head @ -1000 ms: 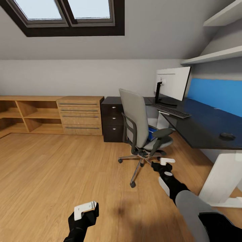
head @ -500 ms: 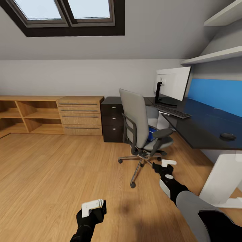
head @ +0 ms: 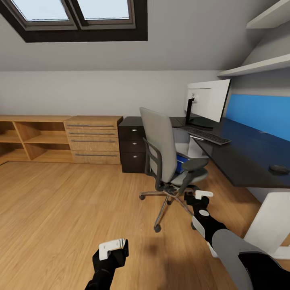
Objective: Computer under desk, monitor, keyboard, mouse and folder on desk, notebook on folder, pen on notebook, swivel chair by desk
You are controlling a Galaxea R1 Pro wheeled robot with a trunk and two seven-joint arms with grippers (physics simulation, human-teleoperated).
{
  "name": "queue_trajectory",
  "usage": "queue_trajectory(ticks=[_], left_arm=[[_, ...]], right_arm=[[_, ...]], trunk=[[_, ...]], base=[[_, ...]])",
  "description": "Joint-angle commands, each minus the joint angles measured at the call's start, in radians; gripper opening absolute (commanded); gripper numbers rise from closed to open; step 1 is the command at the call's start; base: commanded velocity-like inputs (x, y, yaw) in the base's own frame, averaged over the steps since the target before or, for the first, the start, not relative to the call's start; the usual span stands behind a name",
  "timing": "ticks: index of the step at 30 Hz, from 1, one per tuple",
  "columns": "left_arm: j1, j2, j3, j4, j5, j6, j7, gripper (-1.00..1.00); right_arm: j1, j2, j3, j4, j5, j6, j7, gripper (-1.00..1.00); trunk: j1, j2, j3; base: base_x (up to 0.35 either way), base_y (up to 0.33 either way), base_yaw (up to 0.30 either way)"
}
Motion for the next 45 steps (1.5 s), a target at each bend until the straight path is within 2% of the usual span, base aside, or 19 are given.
queue_trajectory(ticks=[1,6,10,17,18,22,30,38,45], left_arm=[[-0.001,0.002,0.000,-0.002,0.008,0.002,0.007,1.00],[-0.001,0.004,0.002,-0.002,0.008,-0.005,0.008,1.00],[-0.001,0.004,0.005,-0.002,0.008,-0.007,0.008,1.00],[-0.002,0.004,0.006,-0.002,0.008,-0.007,0.008,1.00],[-0.001,0.004,0.006,-0.002,0.008,-0.007,0.008,1.00],[-0.001,0.005,0.006,-0.002,0.008,-0.007,0.008,1.00],[-0.002,0.004,0.005,-0.002,0.008,-0.007,0.010,1.00],[-0.002,0.004,-0.004,-0.002,0.008,-0.008,0.051,1.00],[-0.002,0.004,-0.011,-0.002,0.008,-0.009,0.058,1.00]], right_arm=[[-0.001,-0.003,0.003,0.004,-0.006,-0.011,-0.002,1.00],[-0.001,-0.019,0.001,0.006,-0.006,-0.018,-0.002,1.00],[-0.001,-0.056,-0.001,0.007,-0.009,-0.018,-0.002,1.00],[-0.001,-0.076,-0.015,0.005,-0.008,-0.016,-0.004,1.00],[-0.001,-0.083,-0.034,0.005,-0.008,-0.015,-0.004,1.00],[-0.001,-0.096,-0.051,0.005,-0.009,-0.016,-0.004,1.00],[-0.001,-0.100,-0.056,0.004,-0.008,-0.016,-0.004,1.00],[-0.001,-0.101,-0.056,0.004,-0.008,-0.016,-0.004,1.00],[-0.001,-0.101,-0.056,0.003,-0.008,-0.016,-0.003,1.00]], trunk=[[0.000,0.000,-0.001],[0.000,0.000,-0.001],[0.000,0.000,-0.001],[0.000,0.000,-0.001],[0.000,0.000,-0.001],[0.000,0.000,-0.001],[0.000,0.000,-0.001],[0.000,0.000,-0.001],[0.000,0.000,-0.001]], base=[[0.092,-0.088,0.000],[0.053,-0.071,0.000],[0.008,-0.011,0.000],[0.001,-0.001,0.000],[0.000,0.000,0.000],[0.000,0.000,0.000],[0.126,0.000,0.000],[0.068,0.000,0.000],[0.067,0.000,0.000]])
